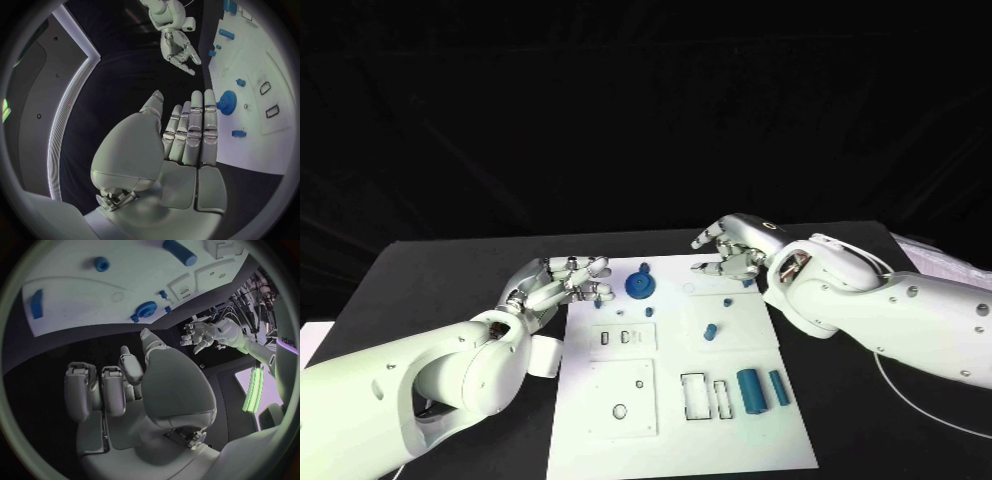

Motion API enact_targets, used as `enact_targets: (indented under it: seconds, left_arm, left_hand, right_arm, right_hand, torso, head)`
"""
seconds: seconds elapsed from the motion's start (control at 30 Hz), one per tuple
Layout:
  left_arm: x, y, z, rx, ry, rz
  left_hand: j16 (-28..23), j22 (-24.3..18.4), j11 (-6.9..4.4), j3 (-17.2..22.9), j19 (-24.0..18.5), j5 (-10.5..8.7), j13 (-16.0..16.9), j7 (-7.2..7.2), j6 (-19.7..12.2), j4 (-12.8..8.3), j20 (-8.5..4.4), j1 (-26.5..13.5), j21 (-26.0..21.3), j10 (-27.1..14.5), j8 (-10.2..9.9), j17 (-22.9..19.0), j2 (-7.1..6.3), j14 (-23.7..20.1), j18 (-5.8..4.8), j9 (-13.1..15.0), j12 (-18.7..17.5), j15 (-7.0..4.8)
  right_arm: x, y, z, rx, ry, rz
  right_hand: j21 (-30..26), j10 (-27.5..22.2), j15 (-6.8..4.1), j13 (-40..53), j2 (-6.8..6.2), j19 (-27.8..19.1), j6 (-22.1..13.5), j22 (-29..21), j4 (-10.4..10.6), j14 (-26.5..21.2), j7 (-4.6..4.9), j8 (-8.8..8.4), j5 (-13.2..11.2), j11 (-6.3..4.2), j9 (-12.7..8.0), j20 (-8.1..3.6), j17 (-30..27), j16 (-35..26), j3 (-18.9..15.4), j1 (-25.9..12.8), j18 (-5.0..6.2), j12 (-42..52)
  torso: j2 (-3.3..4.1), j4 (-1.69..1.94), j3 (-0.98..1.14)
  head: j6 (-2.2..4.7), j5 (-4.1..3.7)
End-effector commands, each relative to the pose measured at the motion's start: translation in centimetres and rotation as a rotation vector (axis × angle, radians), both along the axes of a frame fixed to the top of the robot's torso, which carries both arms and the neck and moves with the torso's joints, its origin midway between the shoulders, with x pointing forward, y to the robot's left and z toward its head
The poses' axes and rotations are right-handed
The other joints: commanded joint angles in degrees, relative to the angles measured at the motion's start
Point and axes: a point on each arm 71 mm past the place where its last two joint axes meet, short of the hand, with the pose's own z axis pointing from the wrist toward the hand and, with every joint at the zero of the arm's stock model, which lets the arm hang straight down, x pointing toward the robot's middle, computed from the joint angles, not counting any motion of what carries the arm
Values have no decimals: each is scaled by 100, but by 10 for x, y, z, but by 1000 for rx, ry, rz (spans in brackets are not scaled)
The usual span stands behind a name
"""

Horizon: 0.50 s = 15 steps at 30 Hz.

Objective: Assemble the parts on the task board

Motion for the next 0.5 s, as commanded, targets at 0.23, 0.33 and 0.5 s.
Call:
enact_targets:
  seconds: [0.23,0.33,0.5]
  left_arm:
    - [3,0,0,-13,-20,-20]
    - [5,1,-1,-11,-20,-16]
    - [8,5,-2,-7,-20,-8]
  left_hand:
    - [-45,8,8,0,15,-12,-3,14,5,-67,7,15,29,-4,-15,20,45,13,55,-3,-19,34]
    - [-45,8,8,0,15,-12,-3,14,5,-67,7,15,29,-4,-15,20,45,13,55,-3,-19,34]
    - [-48,8,6,1,14,-12,-2,11,9,-72,6,20,29,0,-14,24,48,13,55,-2,-18,32]
  right_arm:
    - [3,-60,-3,31,1,34]
    - [6,-73,-10,28,19,17]
    - [9,-86,-21,17,52,-1]
  right_hand:
    - [-36,-39,-17,-57,-62,-52,10,249,-149,425,2,-19,-55,-5,-13,0,713,-37,6,192,-64,-107]
    - [-38,-54,-8,-72,-87,-53,-58,248,-163,425,17,-38,-80,8,-24,4,713,-39,-9,210,-64,-132]
    - [-42,-64,-4,-84,-101,-60,-87,239,-167,424,22,-42,-89,13,-28,7,710,-42,-19,215,-62,-150]
  torso:
    - [-71,-119,75]
    - [-74,-124,105]
    - [-73,-127,135]
  head:
    - [30,-32]
    - [30,-3]
    - [14,-4]
